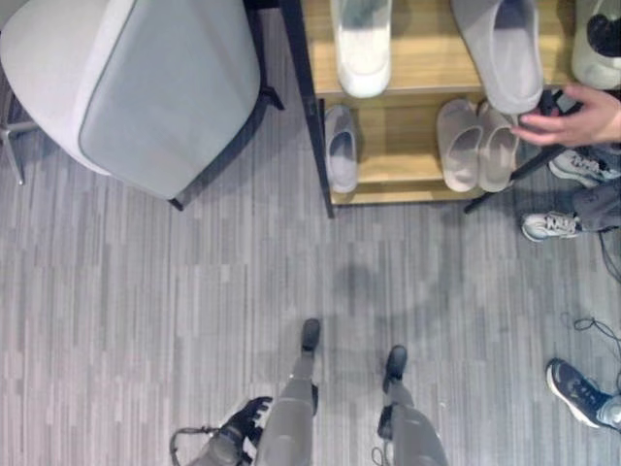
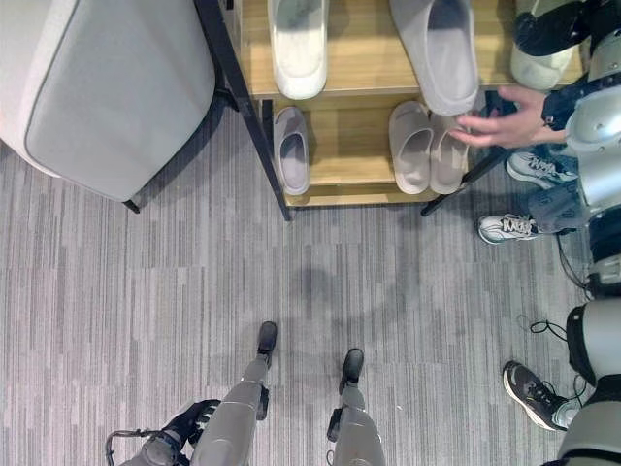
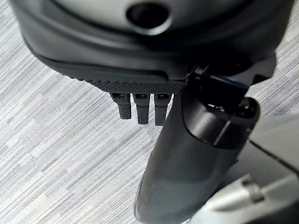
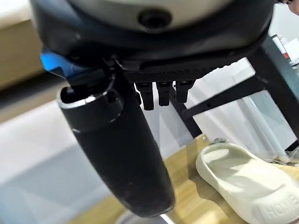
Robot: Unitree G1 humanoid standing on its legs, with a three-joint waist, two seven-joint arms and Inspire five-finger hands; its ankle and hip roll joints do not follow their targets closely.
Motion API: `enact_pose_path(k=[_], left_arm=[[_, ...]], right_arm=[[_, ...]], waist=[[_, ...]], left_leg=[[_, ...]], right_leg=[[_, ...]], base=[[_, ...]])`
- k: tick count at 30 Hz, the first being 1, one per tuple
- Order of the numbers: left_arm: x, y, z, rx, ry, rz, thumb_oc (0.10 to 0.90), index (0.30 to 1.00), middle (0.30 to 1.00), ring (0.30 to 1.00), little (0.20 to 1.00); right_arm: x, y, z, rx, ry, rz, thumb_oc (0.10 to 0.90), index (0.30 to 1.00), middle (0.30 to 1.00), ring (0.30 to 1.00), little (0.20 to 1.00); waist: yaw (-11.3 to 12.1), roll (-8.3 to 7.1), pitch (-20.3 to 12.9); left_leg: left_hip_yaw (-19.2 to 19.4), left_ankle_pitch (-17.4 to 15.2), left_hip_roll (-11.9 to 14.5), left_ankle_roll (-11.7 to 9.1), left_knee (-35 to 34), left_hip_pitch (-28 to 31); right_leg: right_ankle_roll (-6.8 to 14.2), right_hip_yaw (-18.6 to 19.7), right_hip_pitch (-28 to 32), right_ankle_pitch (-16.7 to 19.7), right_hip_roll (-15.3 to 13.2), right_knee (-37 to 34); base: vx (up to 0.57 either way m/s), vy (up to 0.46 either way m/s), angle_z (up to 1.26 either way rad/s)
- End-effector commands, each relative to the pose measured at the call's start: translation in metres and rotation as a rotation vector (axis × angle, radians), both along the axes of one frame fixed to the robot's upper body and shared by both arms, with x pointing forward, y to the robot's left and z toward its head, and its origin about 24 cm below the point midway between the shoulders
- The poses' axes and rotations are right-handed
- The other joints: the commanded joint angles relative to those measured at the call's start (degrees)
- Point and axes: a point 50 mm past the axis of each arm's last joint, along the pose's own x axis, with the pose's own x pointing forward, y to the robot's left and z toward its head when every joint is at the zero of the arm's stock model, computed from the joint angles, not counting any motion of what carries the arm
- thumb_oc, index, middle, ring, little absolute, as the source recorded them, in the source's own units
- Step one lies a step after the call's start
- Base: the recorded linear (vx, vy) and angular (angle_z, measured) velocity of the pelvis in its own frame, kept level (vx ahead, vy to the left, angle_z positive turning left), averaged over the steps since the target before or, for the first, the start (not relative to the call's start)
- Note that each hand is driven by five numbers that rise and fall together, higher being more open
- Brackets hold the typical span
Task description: Arrange the slippers neatly on the shoe rack.
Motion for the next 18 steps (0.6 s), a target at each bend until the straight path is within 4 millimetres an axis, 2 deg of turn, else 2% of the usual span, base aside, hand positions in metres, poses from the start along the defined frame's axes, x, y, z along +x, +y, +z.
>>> enact_pose_path(k=[1, 8, 13, 18], left_arm=[[0.009, -0.007, 0.004, -0.044, -0.059, 0.027, 0.800, 0.900, 0.900, 0.900, 0.900], [0.017, -0.011, 0.008, -0.056, -0.097, 0.014, 0.800, 0.900, 0.900, 0.900, 0.900], [0.030, -0.017, 0.017, -0.086, -0.163, -0.008, 0.800, 0.900, 0.900, 0.900, 0.900], [0.042, -0.020, 0.023, -0.096, -0.208, -0.021, 0.800, 0.900, 0.900, 0.900, 0.900]], right_arm=[[-0.045, -0.003, 0.071, -0.066, -0.276, -0.043, 0.800, 0.900, 0.900, 0.900, 0.900], [-0.048, -0.001, 0.088, -0.075, -0.291, -0.080, 0.800, 0.900, 0.900, 0.900, 0.900], [-0.057, -0.010, 0.099, -0.118, -0.281, -0.171, 0.800, 0.900, 0.900, 0.900, 0.900], [-0.066, -0.015, 0.108, -0.083, -0.328, -0.193, 0.800, 0.900, 0.900, 0.900, 0.900]], waist=[[0.10, -2.29, -3.13], [0.79, -1.54, -2.63], [1.21, -1.34, -2.23], [1.36, -0.99, -1.43]], left_leg=[[-2.13, -6.84, 0.40, -1.60, 1.52, 0.36], [-1.93, -5.97, 0.02, -2.17, 1.19, -2.51], [-2.11, -5.85, -0.48, -2.35, 1.84, -5.35], [-2.31, -5.86, -1.02, -2.37, 3.17, -8.05]], right_leg=[[1.58, 1.65, -1.39, -5.50, -0.15, 2.82], [1.88, 1.25, -4.09, -4.70, -0.57, 2.50], [2.16, 0.53, -6.06, -4.45, -1.03, 2.68], [2.35, 0.08, -8.32, -4.20, -1.53, 3.72]], base=[[0.00, 0.000, 0.00], [0.00, 0.000, 0.00], [0.00, 0.000, 0.00], [-0.02, 0.006, 0.03]])
